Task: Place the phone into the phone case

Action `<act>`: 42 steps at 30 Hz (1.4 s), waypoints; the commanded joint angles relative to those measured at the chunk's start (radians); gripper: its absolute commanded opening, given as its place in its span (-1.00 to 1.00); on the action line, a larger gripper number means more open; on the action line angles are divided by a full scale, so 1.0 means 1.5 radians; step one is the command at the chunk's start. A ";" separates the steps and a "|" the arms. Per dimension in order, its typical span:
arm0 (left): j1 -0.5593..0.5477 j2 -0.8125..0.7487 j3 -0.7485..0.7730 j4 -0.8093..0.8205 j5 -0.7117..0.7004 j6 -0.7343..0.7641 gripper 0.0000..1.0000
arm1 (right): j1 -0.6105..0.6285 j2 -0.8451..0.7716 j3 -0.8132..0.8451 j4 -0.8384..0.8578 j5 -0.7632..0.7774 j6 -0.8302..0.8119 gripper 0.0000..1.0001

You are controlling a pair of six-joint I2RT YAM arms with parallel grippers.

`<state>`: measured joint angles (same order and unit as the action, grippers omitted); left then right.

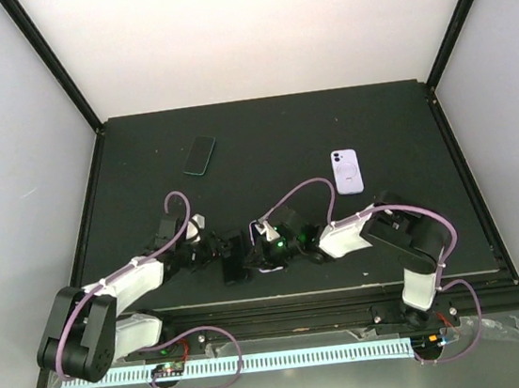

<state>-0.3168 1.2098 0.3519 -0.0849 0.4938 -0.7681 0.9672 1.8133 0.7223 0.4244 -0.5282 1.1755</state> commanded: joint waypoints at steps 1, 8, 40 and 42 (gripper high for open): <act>-0.007 -0.013 -0.024 0.025 0.046 -0.032 0.05 | 0.007 0.034 0.024 0.025 0.022 -0.017 -0.98; -0.008 -0.035 -0.047 0.037 0.037 -0.059 -0.21 | -0.008 0.046 0.042 -0.017 0.050 -0.066 -0.98; 0.013 -0.042 -0.018 -0.011 -0.025 -0.019 -0.40 | -0.021 0.030 0.158 -0.261 0.175 -0.241 0.06; 0.017 -0.039 -0.017 -0.009 -0.023 -0.017 -0.42 | -0.022 0.046 0.166 -0.265 0.176 -0.244 0.07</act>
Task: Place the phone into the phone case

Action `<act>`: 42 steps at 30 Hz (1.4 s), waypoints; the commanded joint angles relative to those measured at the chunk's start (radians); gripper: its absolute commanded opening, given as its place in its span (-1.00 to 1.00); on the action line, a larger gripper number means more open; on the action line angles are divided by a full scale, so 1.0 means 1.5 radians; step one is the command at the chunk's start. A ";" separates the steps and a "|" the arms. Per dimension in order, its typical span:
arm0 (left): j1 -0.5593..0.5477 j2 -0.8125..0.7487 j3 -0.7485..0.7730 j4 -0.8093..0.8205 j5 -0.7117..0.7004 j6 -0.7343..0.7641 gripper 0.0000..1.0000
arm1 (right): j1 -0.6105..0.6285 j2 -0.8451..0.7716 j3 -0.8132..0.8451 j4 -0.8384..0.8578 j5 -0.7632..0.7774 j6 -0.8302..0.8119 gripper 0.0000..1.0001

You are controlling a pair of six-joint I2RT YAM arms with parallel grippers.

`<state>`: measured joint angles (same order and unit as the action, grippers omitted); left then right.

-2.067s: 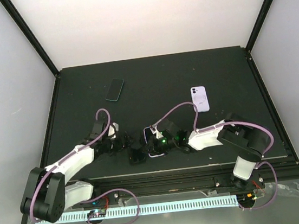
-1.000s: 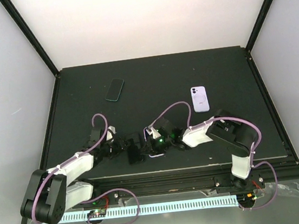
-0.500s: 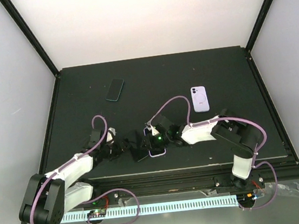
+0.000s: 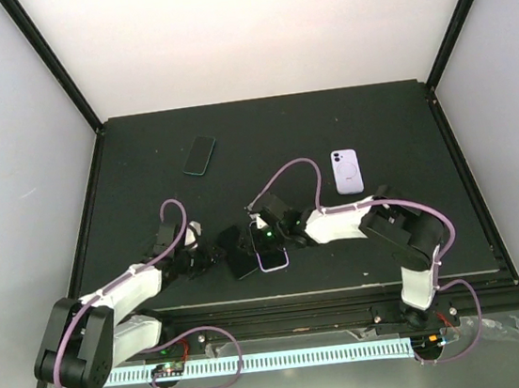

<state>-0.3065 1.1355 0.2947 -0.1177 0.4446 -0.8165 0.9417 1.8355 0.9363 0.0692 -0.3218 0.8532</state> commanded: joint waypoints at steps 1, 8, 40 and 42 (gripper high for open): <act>0.011 0.013 0.021 0.013 0.010 0.016 -0.43 | -0.004 0.037 0.025 -0.026 0.036 -0.028 0.08; 0.018 0.017 0.015 0.014 0.011 0.022 -0.59 | -0.005 0.055 0.036 -0.003 -0.017 -0.018 0.21; 0.094 0.034 0.011 0.027 0.083 0.047 -0.65 | -0.040 0.062 0.040 0.123 -0.096 0.067 0.20; 0.096 0.038 0.014 0.025 0.086 0.050 -0.65 | -0.043 0.068 0.053 0.079 -0.064 0.039 0.21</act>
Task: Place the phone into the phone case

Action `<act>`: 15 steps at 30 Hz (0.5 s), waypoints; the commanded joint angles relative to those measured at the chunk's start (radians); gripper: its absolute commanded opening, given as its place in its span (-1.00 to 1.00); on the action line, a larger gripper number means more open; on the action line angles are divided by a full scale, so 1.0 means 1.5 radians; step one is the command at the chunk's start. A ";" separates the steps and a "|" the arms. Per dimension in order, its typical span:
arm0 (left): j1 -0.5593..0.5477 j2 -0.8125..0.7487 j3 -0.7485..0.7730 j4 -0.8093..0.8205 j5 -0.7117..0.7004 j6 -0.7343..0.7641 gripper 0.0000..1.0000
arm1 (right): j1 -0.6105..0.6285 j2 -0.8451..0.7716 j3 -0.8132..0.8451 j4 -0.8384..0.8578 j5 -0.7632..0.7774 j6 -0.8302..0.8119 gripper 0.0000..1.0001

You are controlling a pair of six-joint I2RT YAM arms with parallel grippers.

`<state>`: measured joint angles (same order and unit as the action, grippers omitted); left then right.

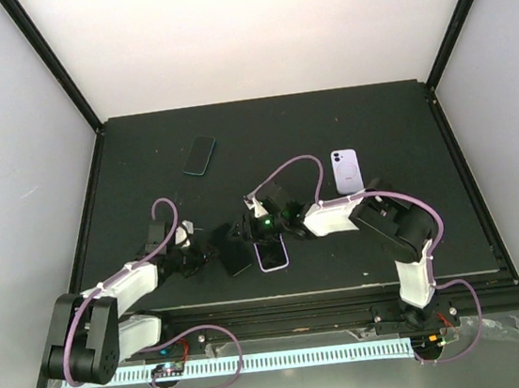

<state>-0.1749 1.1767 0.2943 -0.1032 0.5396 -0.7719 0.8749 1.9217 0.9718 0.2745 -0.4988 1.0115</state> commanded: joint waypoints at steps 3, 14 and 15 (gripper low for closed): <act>0.010 0.013 0.015 0.014 0.025 0.024 -0.64 | 0.000 0.024 0.042 -0.092 0.074 -0.087 0.24; 0.013 0.034 0.013 0.030 0.024 0.022 -0.67 | 0.000 0.060 0.051 -0.051 0.002 -0.069 0.32; 0.013 0.035 0.012 0.033 0.025 0.021 -0.67 | 0.001 0.061 0.051 -0.036 -0.014 -0.061 0.31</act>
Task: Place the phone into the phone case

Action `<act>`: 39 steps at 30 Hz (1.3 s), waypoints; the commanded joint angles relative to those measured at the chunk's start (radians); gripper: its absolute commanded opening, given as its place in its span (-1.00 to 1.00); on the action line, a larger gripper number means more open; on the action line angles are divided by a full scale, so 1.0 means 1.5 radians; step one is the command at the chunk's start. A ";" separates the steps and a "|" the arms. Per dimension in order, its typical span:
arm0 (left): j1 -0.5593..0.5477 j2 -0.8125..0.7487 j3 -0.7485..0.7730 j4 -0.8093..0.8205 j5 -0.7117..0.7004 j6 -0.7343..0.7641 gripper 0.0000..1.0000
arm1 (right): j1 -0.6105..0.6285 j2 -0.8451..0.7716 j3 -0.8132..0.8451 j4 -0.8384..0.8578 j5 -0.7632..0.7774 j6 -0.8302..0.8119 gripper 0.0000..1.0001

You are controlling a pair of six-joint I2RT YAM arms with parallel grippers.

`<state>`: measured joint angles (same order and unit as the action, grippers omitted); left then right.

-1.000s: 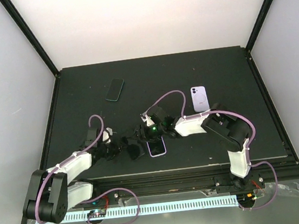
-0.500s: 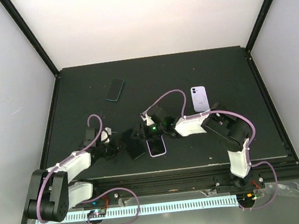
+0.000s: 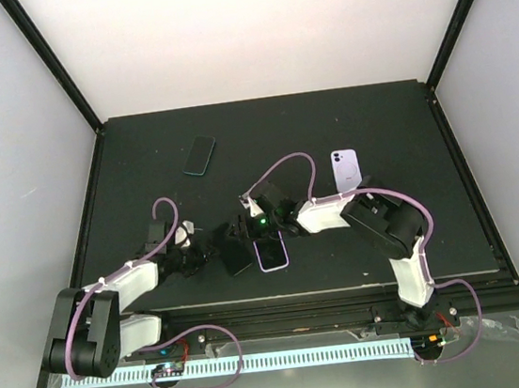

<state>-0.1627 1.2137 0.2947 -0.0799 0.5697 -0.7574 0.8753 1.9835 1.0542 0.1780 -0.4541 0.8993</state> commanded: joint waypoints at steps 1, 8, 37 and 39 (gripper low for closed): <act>0.005 0.012 0.011 0.019 0.005 0.010 -0.68 | 0.000 0.022 -0.003 0.042 -0.059 0.022 0.29; 0.006 0.013 0.012 0.026 0.007 0.005 -0.68 | 0.000 0.017 -0.025 0.183 -0.147 0.108 0.13; 0.043 -0.011 0.031 -0.028 0.001 0.035 -0.42 | -0.001 0.023 -0.064 0.322 -0.216 0.191 0.00; 0.045 -0.012 0.032 -0.030 0.001 0.035 -0.42 | 0.000 0.024 -0.056 0.293 -0.214 0.172 -0.01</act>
<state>-0.1020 1.1973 0.3065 -0.1352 0.6003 -0.7246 0.8360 2.0037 0.9401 0.6205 -0.6754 1.1770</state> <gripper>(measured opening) 0.292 0.500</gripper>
